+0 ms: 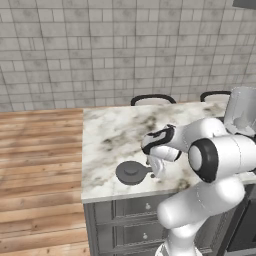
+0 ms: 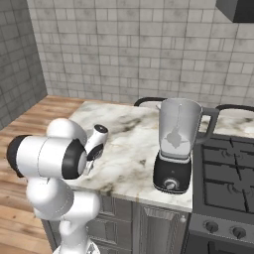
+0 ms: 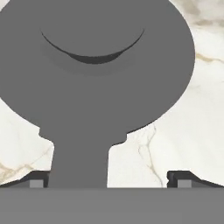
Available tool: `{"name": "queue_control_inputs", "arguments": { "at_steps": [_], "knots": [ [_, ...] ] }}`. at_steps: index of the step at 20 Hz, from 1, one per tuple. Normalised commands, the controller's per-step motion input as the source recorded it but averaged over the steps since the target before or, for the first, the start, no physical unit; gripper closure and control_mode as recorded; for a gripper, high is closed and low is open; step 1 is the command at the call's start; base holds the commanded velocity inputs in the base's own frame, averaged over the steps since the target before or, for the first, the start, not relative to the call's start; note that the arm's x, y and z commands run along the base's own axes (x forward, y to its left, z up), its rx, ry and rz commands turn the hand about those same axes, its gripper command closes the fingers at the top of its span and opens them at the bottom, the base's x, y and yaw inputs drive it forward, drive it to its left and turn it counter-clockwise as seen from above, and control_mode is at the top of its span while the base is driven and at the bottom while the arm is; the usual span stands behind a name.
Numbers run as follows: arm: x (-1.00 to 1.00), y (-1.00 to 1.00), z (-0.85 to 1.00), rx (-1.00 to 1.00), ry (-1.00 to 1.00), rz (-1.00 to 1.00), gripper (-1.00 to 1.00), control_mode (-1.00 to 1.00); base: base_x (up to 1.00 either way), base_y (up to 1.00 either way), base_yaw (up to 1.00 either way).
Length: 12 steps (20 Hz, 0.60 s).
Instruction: Grab the lemon wedge and garlic from the fridge, place them in the blender, close the lid, and turn on the blender to create a marinade.
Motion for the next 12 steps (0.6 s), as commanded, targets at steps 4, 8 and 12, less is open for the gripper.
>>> {"name": "queue_control_inputs", "arguments": {
  "at_steps": [4, 8, 12],
  "knots": [
    [0.02, 0.22, -0.34, -0.01, 0.0, 0.0, -1.0, -1.0, 0.0, 0.0, 0.0],
    [-0.02, 0.12, -0.42, 0.0, 0.0, 0.0, -1.0, -1.0, 0.0, 0.0, 0.0],
    [-0.04, 0.16, -0.44, 0.0, 0.0, 0.0, 1.0, -1.0, 0.0, 0.0, 0.0]
  ]
}}
